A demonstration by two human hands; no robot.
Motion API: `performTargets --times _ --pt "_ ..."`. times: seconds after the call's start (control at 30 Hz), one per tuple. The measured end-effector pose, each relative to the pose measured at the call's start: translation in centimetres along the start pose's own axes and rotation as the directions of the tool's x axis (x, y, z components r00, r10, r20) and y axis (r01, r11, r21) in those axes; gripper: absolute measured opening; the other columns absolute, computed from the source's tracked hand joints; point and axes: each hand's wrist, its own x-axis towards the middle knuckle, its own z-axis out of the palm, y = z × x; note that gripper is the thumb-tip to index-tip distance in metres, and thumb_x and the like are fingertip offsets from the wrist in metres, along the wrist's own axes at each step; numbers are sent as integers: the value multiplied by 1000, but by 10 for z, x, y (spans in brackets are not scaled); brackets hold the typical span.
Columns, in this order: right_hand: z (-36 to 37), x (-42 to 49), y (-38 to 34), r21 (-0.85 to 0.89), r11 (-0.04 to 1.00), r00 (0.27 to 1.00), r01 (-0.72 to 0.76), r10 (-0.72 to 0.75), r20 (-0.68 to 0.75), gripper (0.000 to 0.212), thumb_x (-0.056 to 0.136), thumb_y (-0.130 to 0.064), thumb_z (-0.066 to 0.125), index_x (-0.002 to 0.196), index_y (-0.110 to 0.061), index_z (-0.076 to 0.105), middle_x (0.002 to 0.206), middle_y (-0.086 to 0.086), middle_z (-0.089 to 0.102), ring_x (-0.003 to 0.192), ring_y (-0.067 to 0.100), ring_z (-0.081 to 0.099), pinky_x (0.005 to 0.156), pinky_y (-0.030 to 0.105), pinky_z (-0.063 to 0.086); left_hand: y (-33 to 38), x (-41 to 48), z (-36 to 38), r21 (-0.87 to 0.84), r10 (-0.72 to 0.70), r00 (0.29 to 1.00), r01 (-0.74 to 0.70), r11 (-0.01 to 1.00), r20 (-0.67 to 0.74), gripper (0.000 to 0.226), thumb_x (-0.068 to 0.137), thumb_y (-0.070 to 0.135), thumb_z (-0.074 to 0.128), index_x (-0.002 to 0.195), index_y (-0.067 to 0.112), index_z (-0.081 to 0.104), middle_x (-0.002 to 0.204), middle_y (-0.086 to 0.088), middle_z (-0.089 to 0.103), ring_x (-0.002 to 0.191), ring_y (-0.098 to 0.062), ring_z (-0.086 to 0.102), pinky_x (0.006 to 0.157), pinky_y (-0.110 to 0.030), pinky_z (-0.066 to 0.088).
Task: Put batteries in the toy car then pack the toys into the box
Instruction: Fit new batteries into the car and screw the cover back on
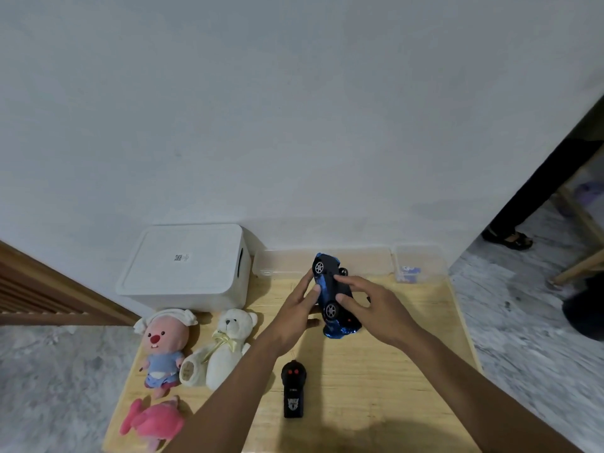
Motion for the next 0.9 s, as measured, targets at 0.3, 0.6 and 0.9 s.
performTargets --times 0.3,0.6,0.9 --pt "1 -5 -6 -79 992 994 -101 103 24 69 72 -58 80 134 -44 51 104 -15 69 101 6 64 81 29 54 0 4 5 81 67 996 -62 995 -55 44 101 42 59 142 53 48 129 -11 65 104 -24 74 89 -45 62" --pt "0 -16 10 45 997 996 -60 57 74 79 84 -38 72 141 -67 26 100 -8 71 82 7 72 82 35 59 -9 7 8 136 8 999 -14 991 44 48 106 45 48 149 57 32 132 2 69 112 -11 71 84 -29 61" --pt "4 -22 51 -88 976 974 -199 207 94 70 87 -38 73 142 -54 34 114 -5 69 93 15 70 81 37 58 -52 19 27 365 -34 999 28 931 9 59 103 48 54 154 56 26 131 7 65 105 -3 64 79 -19 52"
